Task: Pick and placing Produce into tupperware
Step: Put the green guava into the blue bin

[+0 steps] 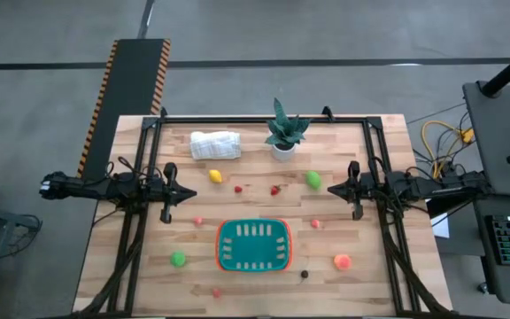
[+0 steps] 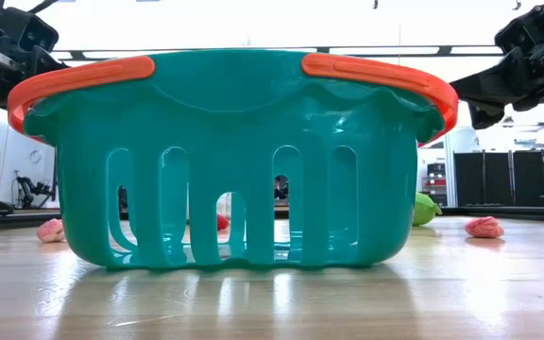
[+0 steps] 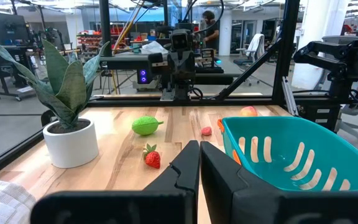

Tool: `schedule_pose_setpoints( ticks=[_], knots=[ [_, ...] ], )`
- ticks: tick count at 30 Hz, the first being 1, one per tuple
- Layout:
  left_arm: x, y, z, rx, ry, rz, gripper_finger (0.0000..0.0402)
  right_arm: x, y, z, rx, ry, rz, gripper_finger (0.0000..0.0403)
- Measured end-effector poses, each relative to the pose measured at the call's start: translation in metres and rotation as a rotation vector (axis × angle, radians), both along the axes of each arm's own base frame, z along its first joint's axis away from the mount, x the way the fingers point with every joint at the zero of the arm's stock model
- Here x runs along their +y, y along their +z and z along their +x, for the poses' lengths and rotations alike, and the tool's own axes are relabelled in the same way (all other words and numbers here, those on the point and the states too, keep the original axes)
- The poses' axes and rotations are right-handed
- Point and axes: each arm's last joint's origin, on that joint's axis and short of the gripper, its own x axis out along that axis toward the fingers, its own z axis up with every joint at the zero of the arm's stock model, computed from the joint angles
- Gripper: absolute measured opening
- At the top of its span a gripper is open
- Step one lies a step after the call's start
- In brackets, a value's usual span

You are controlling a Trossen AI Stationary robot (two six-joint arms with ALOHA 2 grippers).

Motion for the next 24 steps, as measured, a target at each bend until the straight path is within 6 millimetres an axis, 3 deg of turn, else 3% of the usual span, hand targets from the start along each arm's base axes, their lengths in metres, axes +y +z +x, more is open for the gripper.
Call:
schedule_pose_setpoints(
  ticks=[4, 13, 17, 24],
  knots=[
    [0.0, 0.0, 0.0, -0.001, 0.0, 0.001, 0.0, 0.0, 0.0, 0.0, -0.009, -0.006, 0.122, 0.0009],
    [0.0, 0.004, 0.0, -0.044, 0.011, 0.009, 0.0, 0.0, 0.012, 0.0, -0.131, 0.001, 0.168, 0.0022],
    [0.001, 0.012, 0.0, -0.12, 0.018, 0.09, 0.0, 0.0, 0.013, 0.0, -0.14, 0.017, 0.226, 0.0075],
    [0.001, 0.013, 0.0, -0.136, 0.021, 0.088, 0.0, 0.001, 0.022, 0.001, -0.125, 0.029, 0.224, 0.0207]
  ],
)
